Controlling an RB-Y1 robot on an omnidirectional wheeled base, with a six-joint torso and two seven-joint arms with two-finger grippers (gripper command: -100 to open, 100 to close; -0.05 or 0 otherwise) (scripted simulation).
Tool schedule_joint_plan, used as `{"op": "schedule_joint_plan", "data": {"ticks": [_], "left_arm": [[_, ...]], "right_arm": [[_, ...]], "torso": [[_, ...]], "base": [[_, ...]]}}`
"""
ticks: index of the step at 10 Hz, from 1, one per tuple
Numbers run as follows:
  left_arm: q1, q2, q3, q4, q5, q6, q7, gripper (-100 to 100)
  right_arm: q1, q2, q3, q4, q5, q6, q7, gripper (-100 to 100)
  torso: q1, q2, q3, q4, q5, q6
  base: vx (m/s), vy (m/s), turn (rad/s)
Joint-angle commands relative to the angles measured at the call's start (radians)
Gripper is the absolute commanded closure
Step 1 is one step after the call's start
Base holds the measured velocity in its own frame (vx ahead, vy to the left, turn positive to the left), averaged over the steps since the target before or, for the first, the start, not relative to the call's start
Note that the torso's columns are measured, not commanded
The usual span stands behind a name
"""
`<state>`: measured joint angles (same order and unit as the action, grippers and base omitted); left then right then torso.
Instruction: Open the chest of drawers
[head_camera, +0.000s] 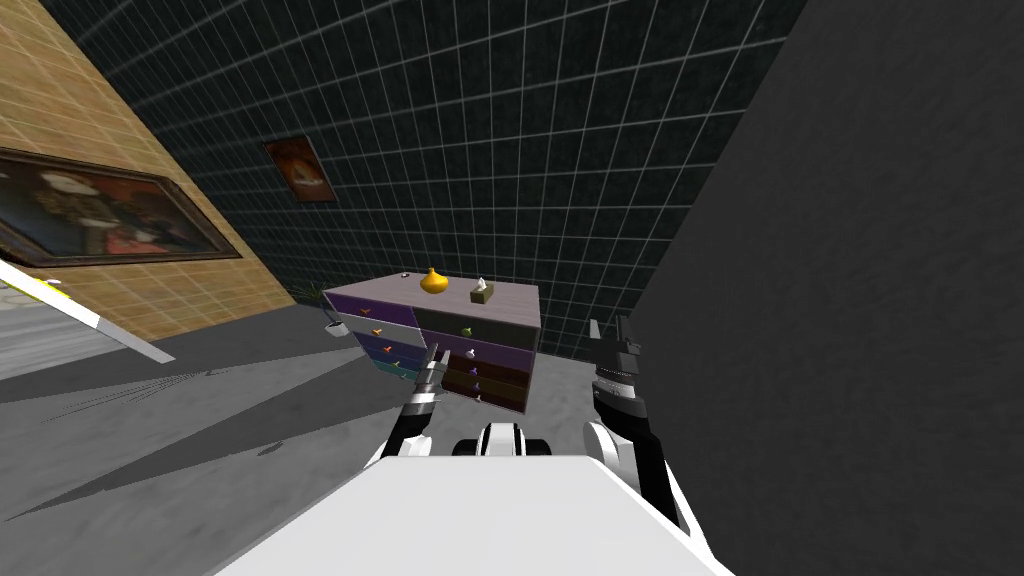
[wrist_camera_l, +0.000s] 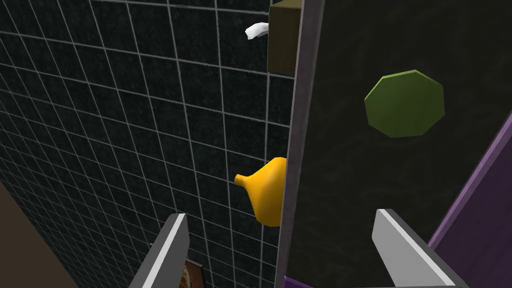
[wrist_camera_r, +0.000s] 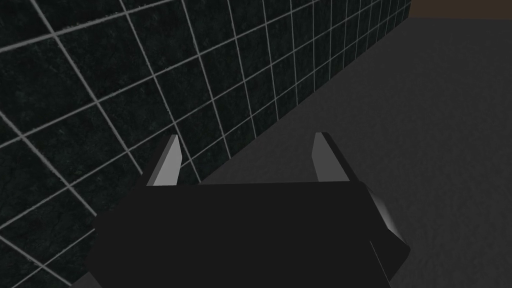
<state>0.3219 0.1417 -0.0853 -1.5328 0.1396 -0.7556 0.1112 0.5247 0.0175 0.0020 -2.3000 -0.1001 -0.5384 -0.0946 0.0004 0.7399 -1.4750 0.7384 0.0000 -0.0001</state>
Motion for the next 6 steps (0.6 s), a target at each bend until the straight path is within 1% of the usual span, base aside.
{"op": "schedule_joint_plan", "data": {"ticks": [1, 3, 4, 6], "left_arm": [[-0.019, -0.010, -0.003, 0.066, 0.002, -0.011, 0.006, -100], [-0.032, -0.020, -0.005, 0.118, 0.004, -0.019, 0.012, -100], [-0.042, -0.030, -0.007, 0.163, 0.006, -0.026, 0.017, -100], [-0.051, -0.039, -0.009, 0.200, 0.007, -0.032, 0.021, -100]], "right_arm": [[0.000, 0.000, 0.000, 0.000, 0.000, 0.000, 0.000, 0], [0.000, 0.000, 0.000, 0.000, 0.000, 0.000, 0.000, 0], [0.000, 0.000, 0.000, 0.000, 0.000, 0.000, 0.000, 0], [0.000, 0.000, 0.000, 0.000, 0.000, 0.000, 0.000, 0]], "torso": [[0.001, 0.001, 0.001, 0.000, 0.000, 0.000], [-0.001, -0.004, -0.002, -0.001, 0.000, 0.000], [-0.002, -0.003, -0.002, -0.001, 0.000, 0.000], [-0.001, -0.002, -0.001, 0.000, 0.000, 0.000]], "base": [[0.094, -0.033, -0.043], [0.120, -0.049, -0.039], [0.127, -0.073, -0.047], [0.120, -0.052, -0.032]]}}
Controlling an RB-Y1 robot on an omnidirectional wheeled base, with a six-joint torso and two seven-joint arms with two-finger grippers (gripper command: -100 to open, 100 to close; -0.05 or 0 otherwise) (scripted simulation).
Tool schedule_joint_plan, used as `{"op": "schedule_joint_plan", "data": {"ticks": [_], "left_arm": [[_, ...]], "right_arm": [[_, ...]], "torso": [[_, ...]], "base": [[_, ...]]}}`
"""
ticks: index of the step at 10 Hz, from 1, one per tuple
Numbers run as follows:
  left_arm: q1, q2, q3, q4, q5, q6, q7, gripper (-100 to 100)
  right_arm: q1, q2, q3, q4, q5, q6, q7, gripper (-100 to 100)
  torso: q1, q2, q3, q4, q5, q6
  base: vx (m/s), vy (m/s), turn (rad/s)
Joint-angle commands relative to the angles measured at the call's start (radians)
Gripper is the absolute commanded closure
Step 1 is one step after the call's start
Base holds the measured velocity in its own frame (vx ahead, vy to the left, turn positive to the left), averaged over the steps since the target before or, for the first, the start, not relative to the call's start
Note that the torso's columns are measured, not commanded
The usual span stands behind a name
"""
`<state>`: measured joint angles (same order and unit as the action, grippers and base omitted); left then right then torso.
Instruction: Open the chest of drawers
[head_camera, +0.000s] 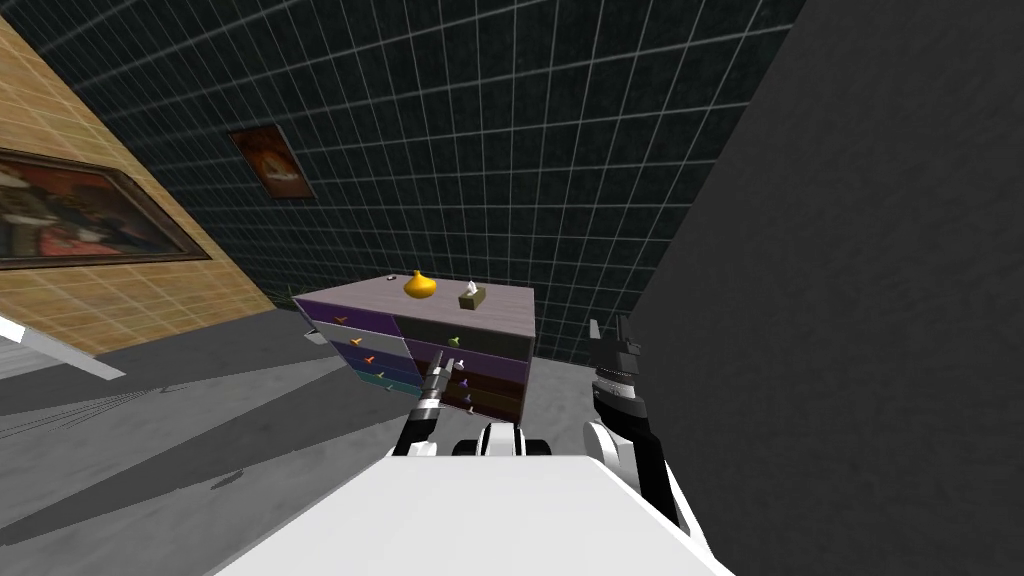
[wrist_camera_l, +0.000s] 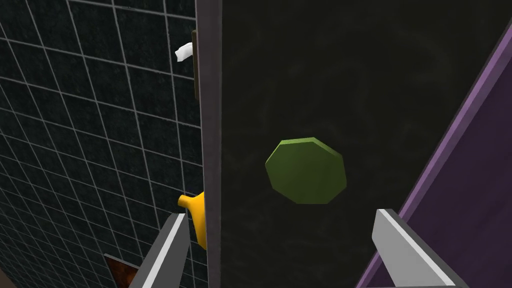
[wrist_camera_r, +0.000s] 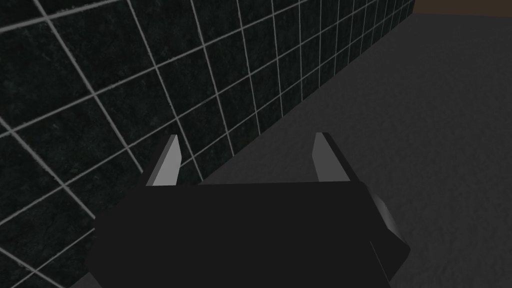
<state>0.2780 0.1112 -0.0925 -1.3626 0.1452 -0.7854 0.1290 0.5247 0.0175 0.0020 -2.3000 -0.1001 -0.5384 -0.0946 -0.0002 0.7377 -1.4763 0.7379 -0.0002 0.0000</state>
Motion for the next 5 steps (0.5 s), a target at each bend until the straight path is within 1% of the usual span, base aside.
{"op": "schedule_joint_plan", "data": {"ticks": [1, 2, 3, 4, 5], "left_arm": [[-0.014, -0.018, -0.003, 0.058, 0.002, -0.006, 0.007, -100], [-0.018, -0.029, -0.004, 0.073, 0.003, -0.009, 0.009, -100], [-0.017, -0.023, -0.002, 0.062, 0.003, -0.006, 0.007, -100], [-0.029, -0.022, 0.002, 0.042, 0.005, 0.027, 0.006, -100], [-0.033, -0.021, 0.004, 0.033, 0.006, 0.040, 0.005, -100]], "right_arm": [[0.000, 0.000, 0.000, 0.000, 0.000, 0.000, 0.000, 0], [0.000, 0.000, 0.000, 0.000, 0.000, 0.000, 0.000, 0], [0.000, 0.000, 0.000, 0.000, 0.000, 0.000, 0.000, 0], [0.000, 0.000, 0.000, 0.000, 0.000, 0.000, 0.000, 0], [0.000, 0.000, 0.000, 0.000, 0.000, 0.000, 0.000, 0]], "torso": [[0.001, 0.001, 0.001, 0.000, 0.000, 0.000], [0.001, 0.001, 0.001, 0.000, 0.000, 0.000], [0.001, 0.001, 0.001, 0.000, 0.000, 0.000], [0.002, 0.004, 0.002, 0.001, 0.000, 0.000], [0.001, 0.003, 0.002, 0.001, 0.000, 0.000]], "base": [[0.110, -0.039, -0.023], [0.103, -0.025, -0.026], [0.045, -0.010, -0.005], [0.033, -0.005, 0.013], [0.043, -0.007, 0.008]]}}
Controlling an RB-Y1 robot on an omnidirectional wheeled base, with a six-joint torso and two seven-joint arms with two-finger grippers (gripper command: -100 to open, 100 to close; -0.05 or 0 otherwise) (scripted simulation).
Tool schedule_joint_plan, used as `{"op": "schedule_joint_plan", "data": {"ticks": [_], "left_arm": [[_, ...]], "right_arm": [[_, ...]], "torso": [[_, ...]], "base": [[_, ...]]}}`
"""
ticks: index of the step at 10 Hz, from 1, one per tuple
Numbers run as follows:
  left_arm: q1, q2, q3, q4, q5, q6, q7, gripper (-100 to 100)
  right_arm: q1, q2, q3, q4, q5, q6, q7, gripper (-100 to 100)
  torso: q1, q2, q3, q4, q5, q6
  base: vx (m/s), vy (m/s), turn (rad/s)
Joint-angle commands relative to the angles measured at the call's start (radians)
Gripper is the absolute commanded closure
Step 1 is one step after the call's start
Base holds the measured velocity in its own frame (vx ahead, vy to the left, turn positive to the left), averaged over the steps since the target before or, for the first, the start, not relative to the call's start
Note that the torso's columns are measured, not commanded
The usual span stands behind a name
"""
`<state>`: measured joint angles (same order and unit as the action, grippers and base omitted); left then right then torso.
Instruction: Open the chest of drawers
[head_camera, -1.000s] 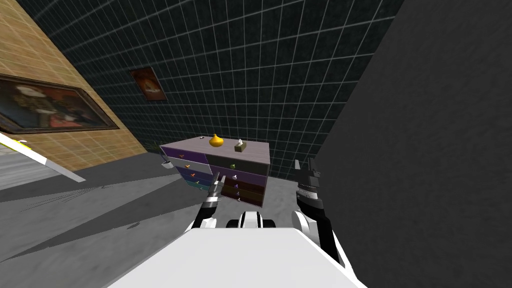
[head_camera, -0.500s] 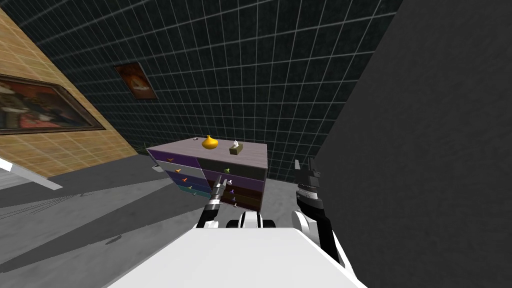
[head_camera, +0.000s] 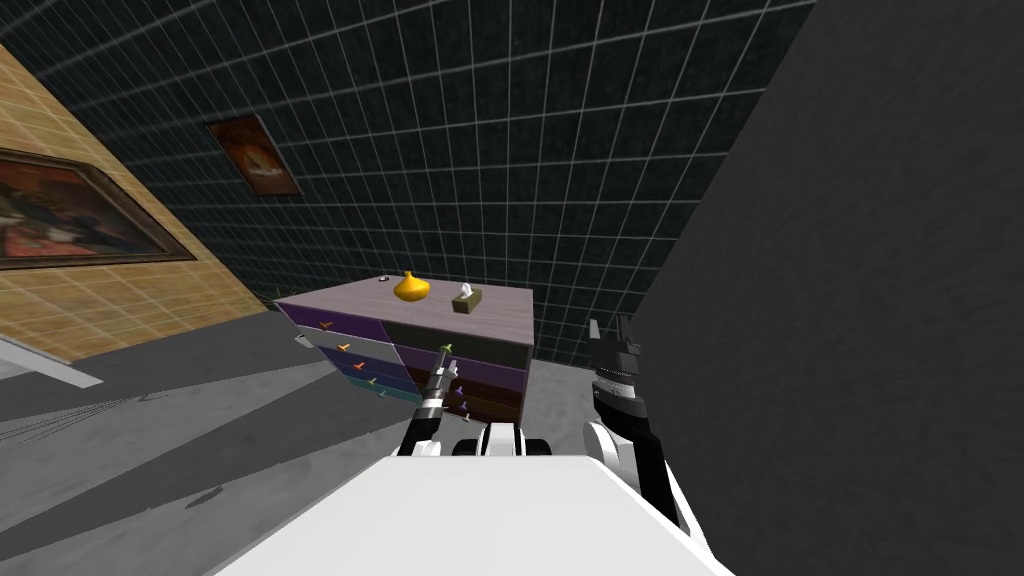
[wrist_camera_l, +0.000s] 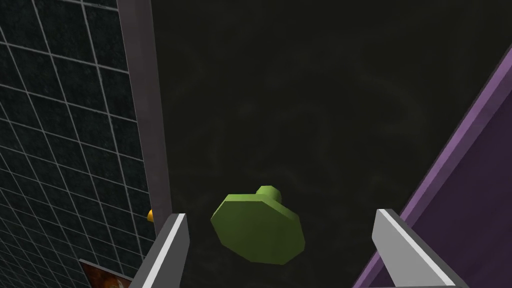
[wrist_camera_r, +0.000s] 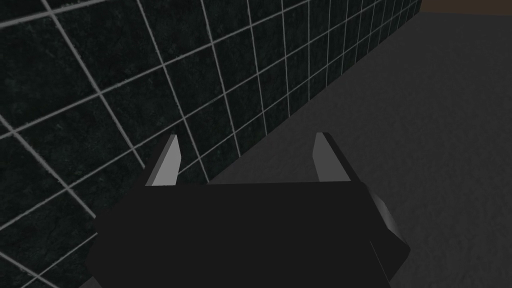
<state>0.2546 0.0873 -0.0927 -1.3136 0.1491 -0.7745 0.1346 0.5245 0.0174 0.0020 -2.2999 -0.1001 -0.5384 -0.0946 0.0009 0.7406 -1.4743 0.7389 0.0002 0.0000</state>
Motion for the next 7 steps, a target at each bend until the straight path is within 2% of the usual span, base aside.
{"op": "schedule_joint_plan", "data": {"ticks": [1, 2, 3, 4, 5, 7], "left_arm": [[-0.017, 0.005, 0.007, -0.029, 0.004, 0.049, -0.001, -100], [-0.010, 0.004, 0.005, -0.025, 0.003, 0.035, 0.000, -100], [-0.003, 0.002, 0.001, -0.003, 0.001, 0.010, 0.000, 100], [0.001, 0.000, -0.001, 0.006, 0.000, -0.004, 0.001, 100], [-0.005, -0.001, 0.001, -0.003, 0.001, 0.011, 0.000, 100], [0.005, 0.009, -0.002, -0.034, 0.003, 0.034, 0.004, 100]], "right_arm": [[0.000, 0.000, 0.000, 0.000, 0.000, 0.000, 0.000, 0], [0.000, 0.000, 0.000, 0.000, 0.000, 0.000, 0.000, 0], [0.000, 0.000, 0.000, 0.000, 0.000, 0.000, 0.000, 0], [0.000, 0.000, 0.000, 0.000, 0.000, 0.000, 0.000, 0], [0.000, 0.000, 0.000, 0.000, 0.000, 0.000, 0.000, 0], [0.000, 0.000, 0.000, 0.000, 0.000, 0.000, 0.000, 0]], "torso": [[-0.001, -0.002, -0.001, -0.001, 0.000, 0.000], [-0.001, -0.003, -0.002, -0.001, 0.000, 0.000], [-0.001, -0.002, -0.001, -0.001, 0.000, 0.000], [0.000, -0.001, 0.000, -0.001, 0.000, 0.000], [0.000, -0.002, -0.001, -0.001, 0.000, 0.001], [0.000, 0.001, 0.000, 0.001, -0.001, -0.002]], "base": [[0.040, -0.003, 0.008], [0.017, 0.000, 0.001], [-0.021, 0.005, -0.013], [-0.048, 0.007, -0.004], [-0.027, 0.000, -0.008], [-0.136, 0.014, 0.025]]}}
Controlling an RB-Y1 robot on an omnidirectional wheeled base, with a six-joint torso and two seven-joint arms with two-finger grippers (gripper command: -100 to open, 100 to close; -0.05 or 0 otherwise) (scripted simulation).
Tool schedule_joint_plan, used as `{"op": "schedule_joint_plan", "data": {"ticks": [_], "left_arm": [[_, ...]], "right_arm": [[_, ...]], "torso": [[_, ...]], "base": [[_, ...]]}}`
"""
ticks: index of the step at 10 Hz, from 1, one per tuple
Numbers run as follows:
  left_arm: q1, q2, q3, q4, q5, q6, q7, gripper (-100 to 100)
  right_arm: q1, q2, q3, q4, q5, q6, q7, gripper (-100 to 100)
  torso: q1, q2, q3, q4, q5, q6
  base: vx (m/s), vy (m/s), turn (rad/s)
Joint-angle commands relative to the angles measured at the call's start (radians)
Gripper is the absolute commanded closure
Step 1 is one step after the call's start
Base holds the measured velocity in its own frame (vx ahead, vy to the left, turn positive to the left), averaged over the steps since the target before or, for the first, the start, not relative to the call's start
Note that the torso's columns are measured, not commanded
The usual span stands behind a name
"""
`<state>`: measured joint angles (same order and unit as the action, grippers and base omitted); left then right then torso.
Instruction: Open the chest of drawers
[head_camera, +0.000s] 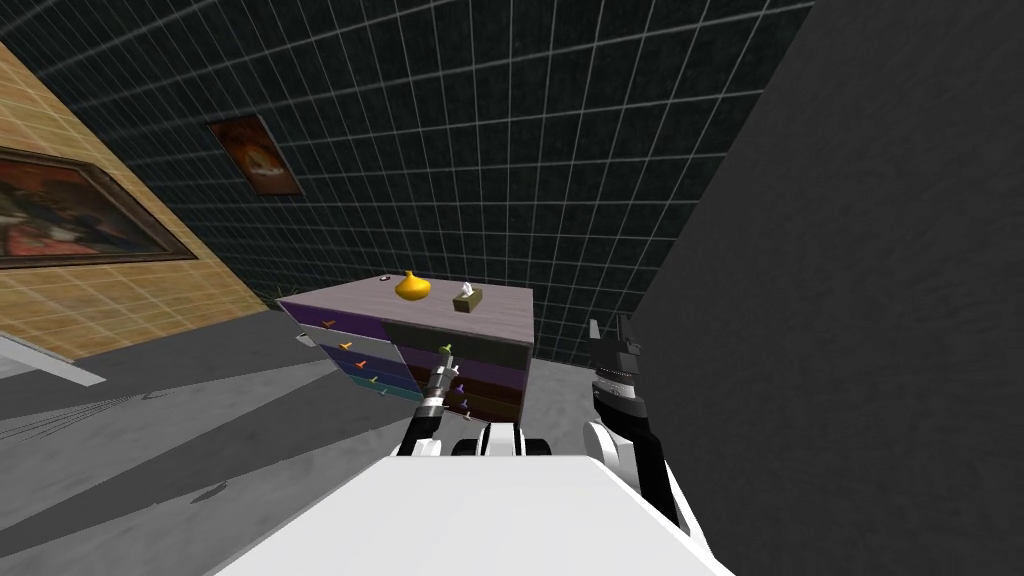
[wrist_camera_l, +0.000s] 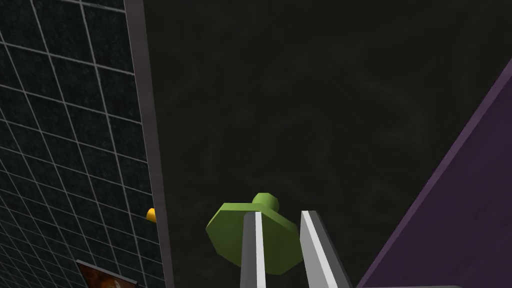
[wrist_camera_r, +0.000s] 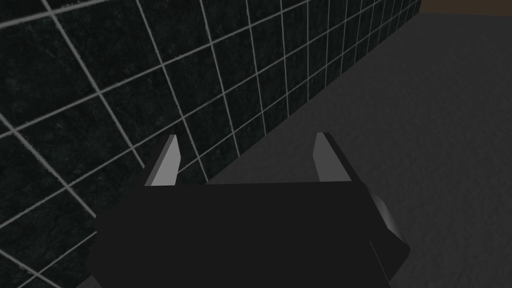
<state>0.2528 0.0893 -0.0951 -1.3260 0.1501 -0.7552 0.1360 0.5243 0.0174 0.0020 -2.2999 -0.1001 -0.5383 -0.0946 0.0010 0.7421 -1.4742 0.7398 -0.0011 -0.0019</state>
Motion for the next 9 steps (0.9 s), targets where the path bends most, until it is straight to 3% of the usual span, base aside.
{"op": "schedule_joint_plan", "data": {"ticks": [1, 9], "left_arm": [[0.009, 0.011, 0.000, -0.035, 0.003, 0.025, 0.004, 100], [0.049, 0.030, -0.014, -0.081, 0.004, 0.031, 0.016, 100]], "right_arm": [[0.000, 0.000, 0.000, 0.000, 0.000, 0.000, 0.000, 0], [0.000, 0.000, 0.000, 0.000, 0.000, 0.000, 0.000, 0]], "torso": [[0.000, 0.004, 0.002, 0.002, 0.000, 0.000], [-0.001, -0.003, -0.001, -0.001, 0.001, 0.002]], "base": [[-0.190, 0.019, 0.019], [-0.146, 0.025, 0.020]]}}
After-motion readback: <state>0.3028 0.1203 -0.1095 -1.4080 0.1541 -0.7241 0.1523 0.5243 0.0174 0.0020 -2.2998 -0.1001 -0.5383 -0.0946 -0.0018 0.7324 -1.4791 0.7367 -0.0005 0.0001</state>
